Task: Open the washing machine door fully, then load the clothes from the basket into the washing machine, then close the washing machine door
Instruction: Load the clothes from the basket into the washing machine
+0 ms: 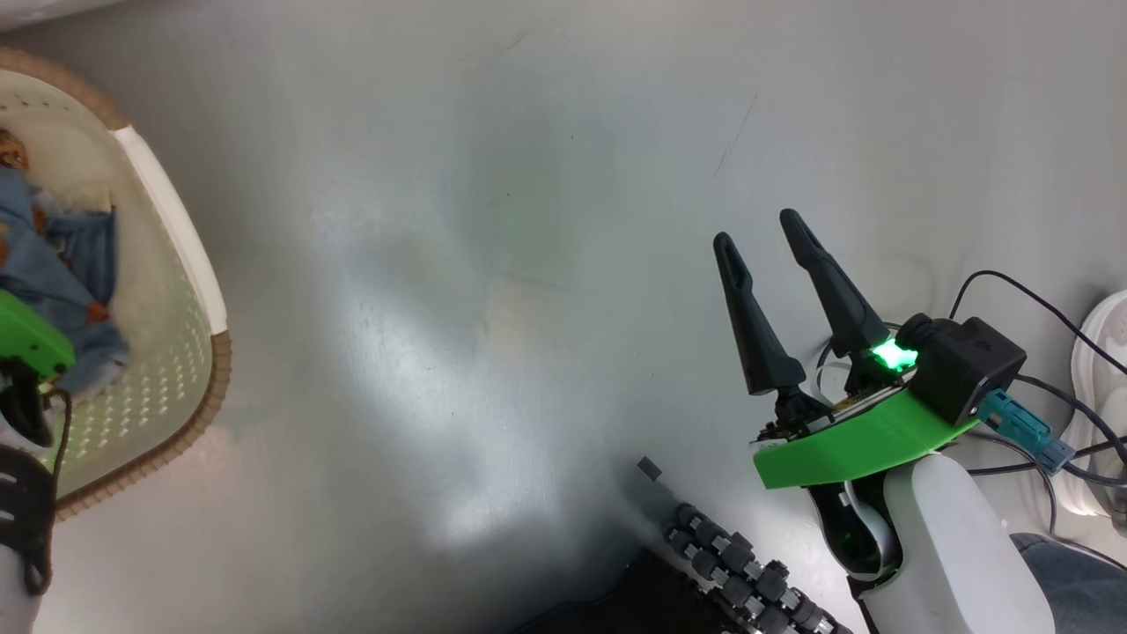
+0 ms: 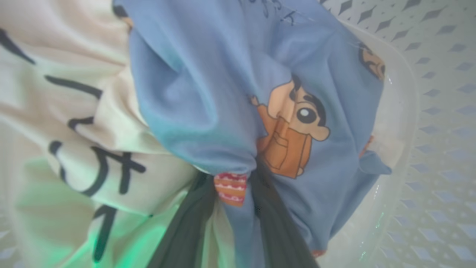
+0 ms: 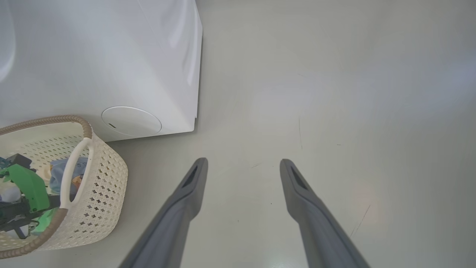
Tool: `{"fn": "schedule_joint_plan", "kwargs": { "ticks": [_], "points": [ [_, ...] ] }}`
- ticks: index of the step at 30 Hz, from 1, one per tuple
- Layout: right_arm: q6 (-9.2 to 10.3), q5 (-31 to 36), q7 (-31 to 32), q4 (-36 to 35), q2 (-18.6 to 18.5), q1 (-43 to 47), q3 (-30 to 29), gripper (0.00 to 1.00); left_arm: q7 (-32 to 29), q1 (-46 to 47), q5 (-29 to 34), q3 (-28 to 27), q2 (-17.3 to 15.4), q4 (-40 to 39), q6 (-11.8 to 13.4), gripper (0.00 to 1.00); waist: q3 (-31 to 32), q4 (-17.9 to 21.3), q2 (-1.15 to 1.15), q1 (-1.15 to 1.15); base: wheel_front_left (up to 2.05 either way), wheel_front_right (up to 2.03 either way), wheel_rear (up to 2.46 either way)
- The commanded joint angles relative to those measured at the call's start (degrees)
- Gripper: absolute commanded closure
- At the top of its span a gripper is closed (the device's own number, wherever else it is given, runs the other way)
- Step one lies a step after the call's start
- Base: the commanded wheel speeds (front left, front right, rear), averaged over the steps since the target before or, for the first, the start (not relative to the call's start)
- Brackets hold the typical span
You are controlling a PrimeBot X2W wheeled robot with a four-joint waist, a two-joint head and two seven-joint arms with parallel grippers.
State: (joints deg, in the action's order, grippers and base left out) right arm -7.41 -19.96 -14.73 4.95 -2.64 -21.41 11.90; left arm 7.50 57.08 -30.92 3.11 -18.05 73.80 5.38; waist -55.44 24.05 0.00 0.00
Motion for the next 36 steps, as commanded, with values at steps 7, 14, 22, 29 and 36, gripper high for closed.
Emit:
{"fn": "schedule_joint_plan", "kwargs": {
  "ticks": [7,14,22,29,36],
  "points": [
    [-0.08,-0.6,-0.3,-1.2,-0.2,1.5,-0.1,0.00,0.5,-0.2,0.2,-0.1,-1.8,-0.1,0.4,1.00,-0.8,-0.1,0.00,0.00,0.00,0.00,0.00],
    [-0.08,-0.1,-0.3,-0.8,-0.2,1.1,-0.7,0.00,2.5,-0.9,-1.0,-0.3,0.5,0.0,-0.6,1.00,1.3,-2.2,0.00,0.00,0.00,0.00,0.00],
    [-0.08,1.9,-0.3,-0.6,-0.5,1.5,-2.3,0.00,6.1,-4.7,-2.9,-1.0,4.4,-0.3,-3.7,1.00,8.0,-6.6,0.00,0.00,0.00,0.00,0.00],
    [-0.08,2.7,-0.3,-0.4,-1.6,3.6,-3.3,0.00,7.4,-9.5,-3.5,-1.4,7.6,-2.3,-6.0,1.00,15.3,-10.1,0.00,0.00,0.00,0.00,0.00],
    [-0.08,3.2,-0.3,0.2,-2.7,6.5,-4.1,0.00,7.5,-15.8,-2.8,-2.5,10.2,-9.0,-6.9,1.00,22.6,-13.1,0.00,0.00,0.00,0.00,0.00]
  ]
}}
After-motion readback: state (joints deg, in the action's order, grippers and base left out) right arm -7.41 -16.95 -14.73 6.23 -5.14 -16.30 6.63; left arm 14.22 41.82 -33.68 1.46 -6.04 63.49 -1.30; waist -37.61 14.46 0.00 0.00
